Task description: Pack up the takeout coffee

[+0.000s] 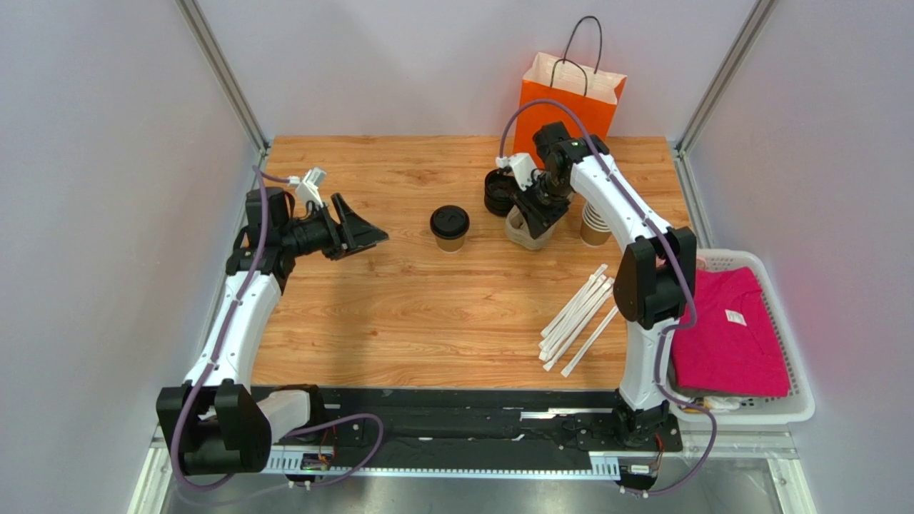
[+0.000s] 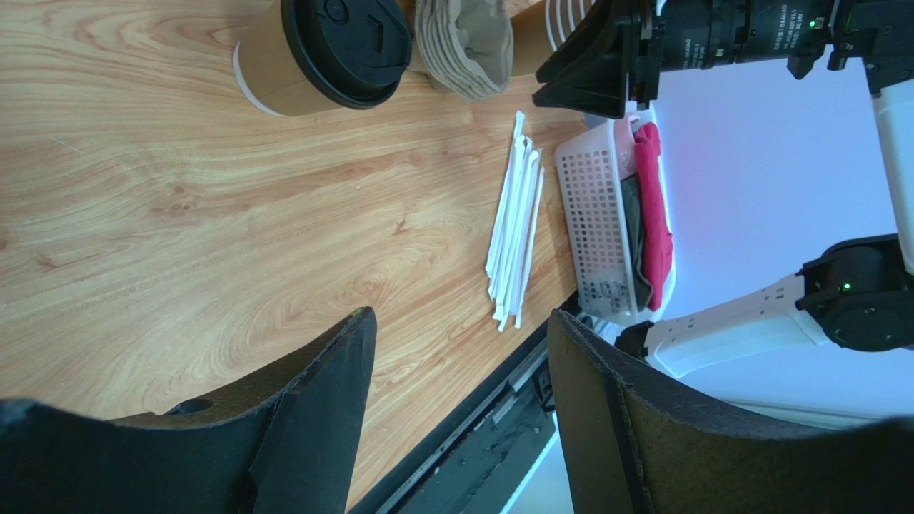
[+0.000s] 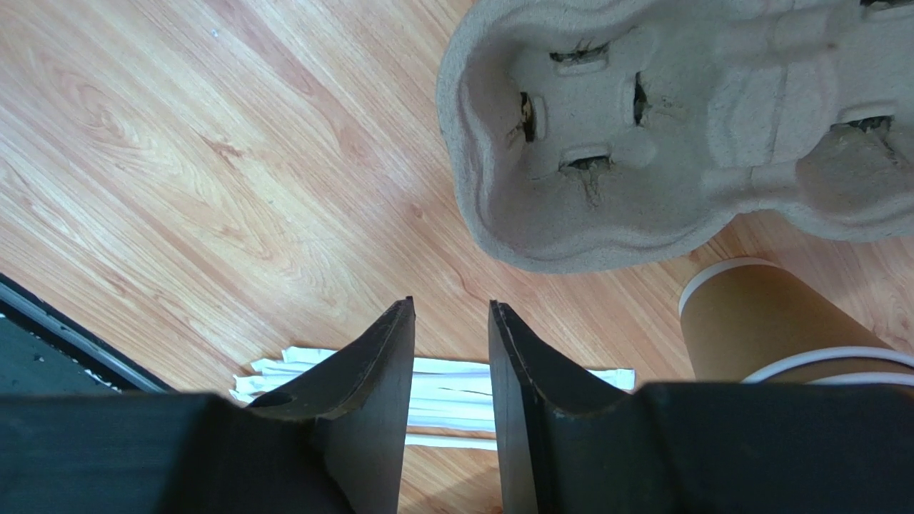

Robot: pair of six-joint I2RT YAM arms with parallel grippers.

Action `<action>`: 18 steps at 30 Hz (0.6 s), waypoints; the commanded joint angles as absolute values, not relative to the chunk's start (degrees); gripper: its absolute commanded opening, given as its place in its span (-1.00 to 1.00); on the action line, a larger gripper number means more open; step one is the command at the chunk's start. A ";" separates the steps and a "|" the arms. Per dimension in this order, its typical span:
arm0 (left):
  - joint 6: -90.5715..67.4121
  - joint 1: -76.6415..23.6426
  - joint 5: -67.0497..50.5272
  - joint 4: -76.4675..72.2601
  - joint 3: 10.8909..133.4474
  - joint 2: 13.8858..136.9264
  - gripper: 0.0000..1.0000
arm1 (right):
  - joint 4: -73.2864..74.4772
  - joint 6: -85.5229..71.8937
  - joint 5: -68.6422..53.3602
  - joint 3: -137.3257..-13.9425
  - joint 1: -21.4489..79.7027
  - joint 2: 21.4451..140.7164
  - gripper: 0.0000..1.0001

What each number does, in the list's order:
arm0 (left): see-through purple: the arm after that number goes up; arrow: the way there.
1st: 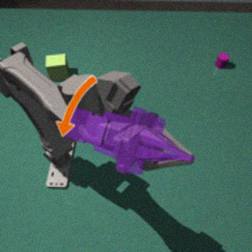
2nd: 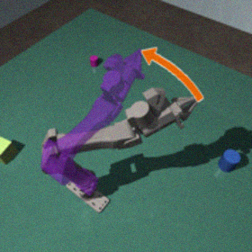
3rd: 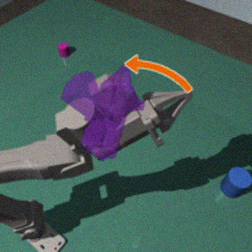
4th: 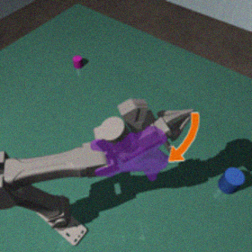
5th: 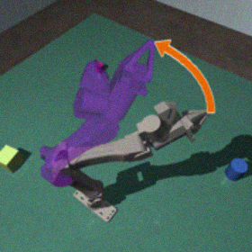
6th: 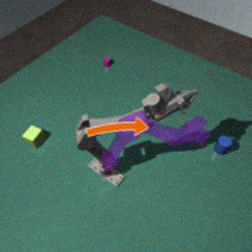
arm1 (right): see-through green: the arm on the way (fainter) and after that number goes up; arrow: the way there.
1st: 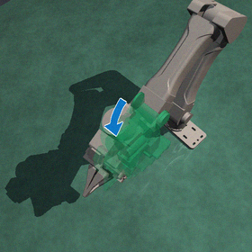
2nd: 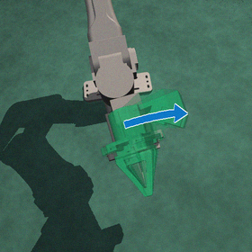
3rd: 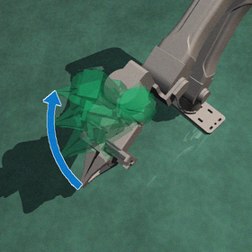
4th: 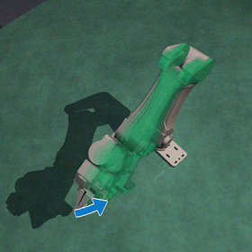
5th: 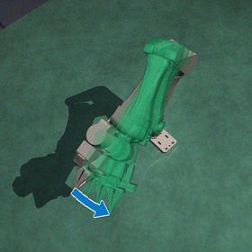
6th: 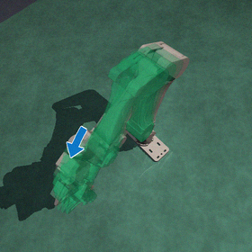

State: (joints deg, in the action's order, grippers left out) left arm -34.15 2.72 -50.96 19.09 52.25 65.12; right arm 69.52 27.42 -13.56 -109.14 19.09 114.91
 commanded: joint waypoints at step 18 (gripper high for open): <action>-33.84 3.08 -52.38 18.37 54.14 67.06 0.36 | 67.50 31.55 -11.69 -108.63 19.25 119.09 -0.29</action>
